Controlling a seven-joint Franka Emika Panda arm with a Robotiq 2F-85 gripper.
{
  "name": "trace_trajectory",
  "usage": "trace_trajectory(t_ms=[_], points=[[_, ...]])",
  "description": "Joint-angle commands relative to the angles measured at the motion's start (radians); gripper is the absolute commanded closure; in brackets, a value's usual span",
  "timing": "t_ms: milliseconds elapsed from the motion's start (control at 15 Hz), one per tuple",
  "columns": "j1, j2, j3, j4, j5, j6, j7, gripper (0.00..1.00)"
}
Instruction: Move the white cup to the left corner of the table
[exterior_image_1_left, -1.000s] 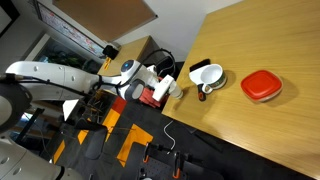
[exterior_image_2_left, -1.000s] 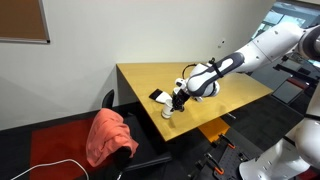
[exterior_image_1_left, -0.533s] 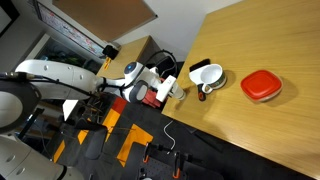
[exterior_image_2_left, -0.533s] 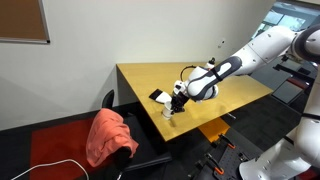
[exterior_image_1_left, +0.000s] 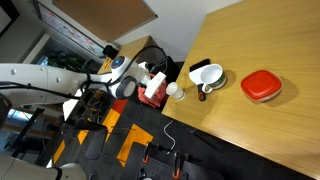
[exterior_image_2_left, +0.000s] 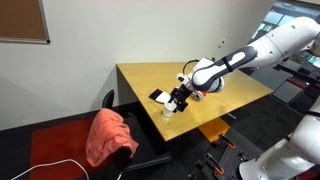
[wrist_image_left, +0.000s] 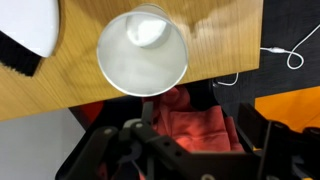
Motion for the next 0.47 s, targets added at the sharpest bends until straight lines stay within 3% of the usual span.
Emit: trace_trajectory(t_ms=[0,200,400], points=[[0.067,-0.206,-0.081,-0.079,0.033,-0.102,0.063,0.00],[0.161,-0.292,-0.224,-0.094,-0.084,-0.177,0.227,0.00],[0.217,-0.336,-0.316,-0.091,-0.200,-0.234,0.366,0.00]])
